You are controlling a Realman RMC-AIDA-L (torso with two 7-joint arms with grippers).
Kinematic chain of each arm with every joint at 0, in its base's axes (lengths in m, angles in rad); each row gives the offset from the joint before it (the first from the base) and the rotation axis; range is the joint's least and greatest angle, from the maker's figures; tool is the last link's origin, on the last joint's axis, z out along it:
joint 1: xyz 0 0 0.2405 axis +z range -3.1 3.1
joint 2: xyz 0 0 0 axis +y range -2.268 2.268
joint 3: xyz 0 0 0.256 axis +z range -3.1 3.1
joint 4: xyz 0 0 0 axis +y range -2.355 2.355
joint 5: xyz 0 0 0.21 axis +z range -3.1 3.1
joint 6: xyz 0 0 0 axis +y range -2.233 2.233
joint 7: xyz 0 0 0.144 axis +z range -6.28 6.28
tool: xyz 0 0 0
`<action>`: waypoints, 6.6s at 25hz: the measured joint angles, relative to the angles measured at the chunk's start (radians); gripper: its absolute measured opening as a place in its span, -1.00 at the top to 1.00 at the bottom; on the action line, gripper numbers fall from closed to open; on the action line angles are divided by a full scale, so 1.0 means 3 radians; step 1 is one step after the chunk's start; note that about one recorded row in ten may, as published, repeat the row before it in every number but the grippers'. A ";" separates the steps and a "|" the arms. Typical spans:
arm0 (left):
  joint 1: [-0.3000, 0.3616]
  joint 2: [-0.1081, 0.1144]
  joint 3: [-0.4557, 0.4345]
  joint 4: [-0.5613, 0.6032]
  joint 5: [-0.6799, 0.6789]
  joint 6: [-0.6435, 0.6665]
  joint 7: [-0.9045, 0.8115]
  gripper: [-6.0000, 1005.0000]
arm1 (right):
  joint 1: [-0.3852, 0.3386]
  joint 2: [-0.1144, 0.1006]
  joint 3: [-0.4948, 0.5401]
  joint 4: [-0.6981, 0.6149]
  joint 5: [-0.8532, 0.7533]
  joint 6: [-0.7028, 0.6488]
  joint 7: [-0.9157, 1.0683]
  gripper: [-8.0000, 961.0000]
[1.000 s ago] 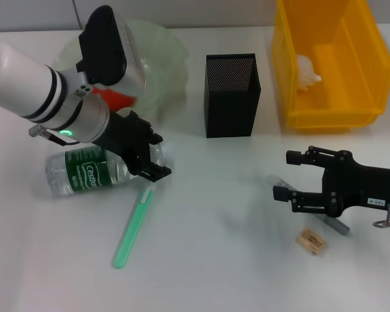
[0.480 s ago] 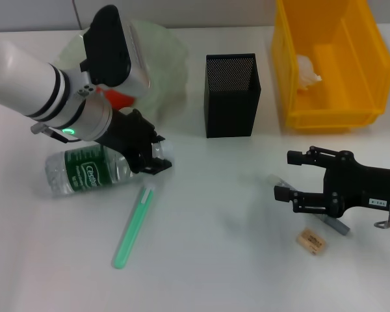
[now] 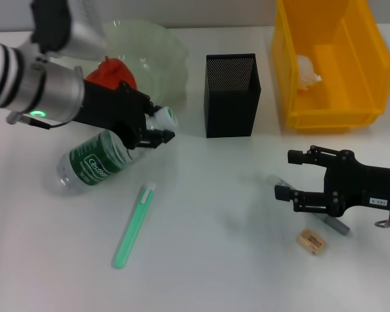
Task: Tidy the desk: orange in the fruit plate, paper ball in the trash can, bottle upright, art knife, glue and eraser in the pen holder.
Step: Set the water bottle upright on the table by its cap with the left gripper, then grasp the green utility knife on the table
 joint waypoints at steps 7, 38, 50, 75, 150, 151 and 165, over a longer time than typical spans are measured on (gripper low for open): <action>0.0135 0.0009 -0.0552 0.0046 -0.0355 0.0408 0.0195 0.10 | 0.0029 0.0000 -0.0024 0.0009 0.0000 0.0012 0.0000 -0.69; 0.0787 0.0067 -0.1644 -0.0114 -0.1409 0.0984 0.0902 0.11 | 0.0071 0.0029 -0.0029 0.0016 -0.0019 -0.0034 0.0008 -0.69; 0.0806 0.0094 -0.2336 -0.0675 -0.1413 0.0970 0.1314 0.10 | 0.0073 0.0031 -0.0029 0.0020 -0.0019 -0.0034 0.0003 -0.69; 0.0780 0.0019 -0.2459 -0.1009 -0.1418 0.0543 0.1781 0.10 | 0.0082 0.0031 -0.0034 0.0021 -0.0022 -0.0031 0.0000 -0.69; 0.0741 0.0014 -0.2457 -0.1106 -0.1416 0.0452 0.1914 -0.08 | 0.0133 0.0031 -0.0035 0.0021 -0.0012 -0.0028 0.0001 -0.69; 0.0741 0.0014 -0.2460 -0.1106 -0.1418 0.0452 0.1914 -0.09 | 0.0133 0.0031 -0.0034 0.0020 -0.0011 -0.0029 0.0000 -0.69; 0.0752 0.0014 -0.2466 -0.1106 -0.1426 0.0490 0.1914 -0.54 | 0.0133 0.0031 -0.0034 0.0021 -0.0004 -0.0031 0.0002 -0.69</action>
